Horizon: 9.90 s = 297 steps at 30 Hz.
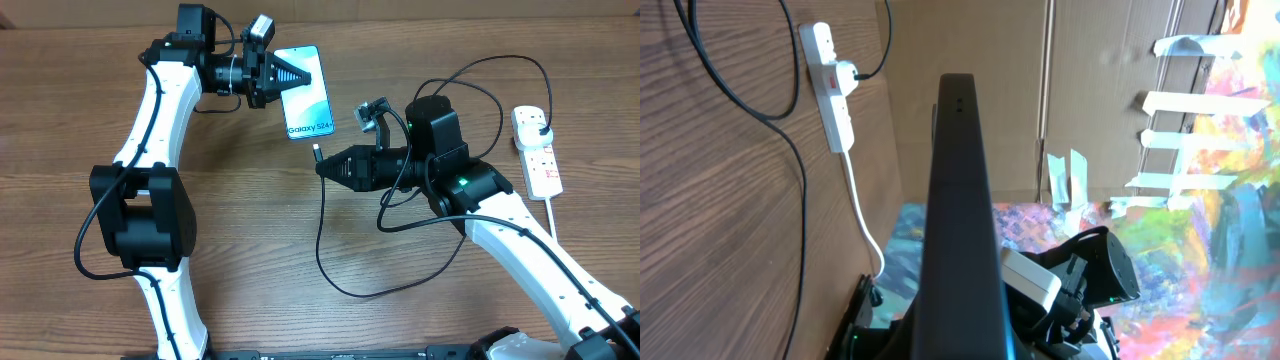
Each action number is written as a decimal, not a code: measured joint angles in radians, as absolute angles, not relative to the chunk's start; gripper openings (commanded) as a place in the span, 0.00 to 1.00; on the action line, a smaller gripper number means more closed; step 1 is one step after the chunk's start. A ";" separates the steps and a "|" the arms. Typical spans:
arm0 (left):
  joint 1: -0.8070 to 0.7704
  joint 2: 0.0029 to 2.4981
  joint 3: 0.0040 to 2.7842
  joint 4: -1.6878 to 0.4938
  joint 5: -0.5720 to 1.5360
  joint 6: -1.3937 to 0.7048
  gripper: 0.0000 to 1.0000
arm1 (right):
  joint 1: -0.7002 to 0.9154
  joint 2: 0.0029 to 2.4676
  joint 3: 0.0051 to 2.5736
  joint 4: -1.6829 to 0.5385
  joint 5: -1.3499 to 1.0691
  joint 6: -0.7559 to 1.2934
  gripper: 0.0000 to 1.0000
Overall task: Plug charger to phone and switch on socket
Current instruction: 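Move the cable plug up to the phone's bottom port, then push the plug into the phone port while the left gripper holds the phone, then open the right gripper and lower the phone with the left gripper, then lay the phone flat on the table and open the left gripper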
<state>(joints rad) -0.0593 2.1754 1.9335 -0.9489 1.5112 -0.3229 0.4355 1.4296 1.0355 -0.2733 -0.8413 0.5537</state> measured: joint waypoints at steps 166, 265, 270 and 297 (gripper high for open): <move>-0.090 2.175 1.934 -0.934 1.492 -0.346 0.04 | 0.439 1.430 1.036 -0.255 -0.792 0.576 0.04; -0.115 2.440 1.934 -1.180 0.750 -0.049 0.05 | 0.412 1.430 1.030 -0.576 -0.463 0.621 0.58; -0.113 2.447 1.934 -1.169 0.762 -0.052 0.07 | 0.412 1.430 1.030 -0.577 -0.454 0.621 0.58; -0.120 2.431 1.966 -1.206 0.521 -0.084 0.30 | 0.412 1.430 1.030 -0.589 -0.441 0.609 0.59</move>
